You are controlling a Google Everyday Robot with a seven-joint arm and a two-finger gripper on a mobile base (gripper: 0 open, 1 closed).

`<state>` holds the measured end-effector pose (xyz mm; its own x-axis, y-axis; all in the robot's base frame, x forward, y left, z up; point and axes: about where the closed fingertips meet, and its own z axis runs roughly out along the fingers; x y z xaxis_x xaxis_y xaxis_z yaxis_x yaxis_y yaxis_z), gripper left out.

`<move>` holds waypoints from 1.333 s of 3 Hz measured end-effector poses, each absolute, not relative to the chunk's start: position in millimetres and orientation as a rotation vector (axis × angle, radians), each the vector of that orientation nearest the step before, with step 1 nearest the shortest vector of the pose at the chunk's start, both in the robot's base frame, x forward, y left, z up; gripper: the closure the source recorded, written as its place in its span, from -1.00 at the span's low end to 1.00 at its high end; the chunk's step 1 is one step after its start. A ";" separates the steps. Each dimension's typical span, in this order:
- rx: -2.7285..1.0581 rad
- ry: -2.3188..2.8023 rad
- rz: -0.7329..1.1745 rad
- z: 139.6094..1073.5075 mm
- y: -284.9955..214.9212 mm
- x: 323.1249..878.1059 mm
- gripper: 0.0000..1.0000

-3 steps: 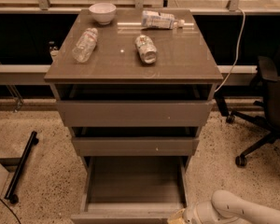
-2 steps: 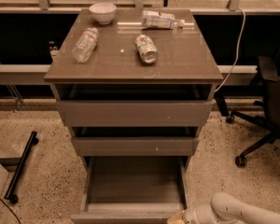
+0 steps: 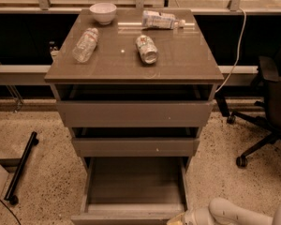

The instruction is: Close bottom drawer

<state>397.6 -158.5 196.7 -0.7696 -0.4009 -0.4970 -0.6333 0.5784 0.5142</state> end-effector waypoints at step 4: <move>-0.704 2.466 0.788 174.9 -161.9 437.9 1.00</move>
Offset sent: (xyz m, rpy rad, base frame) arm 0.0460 -0.0221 -0.0380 -0.1662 -0.0421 -0.1989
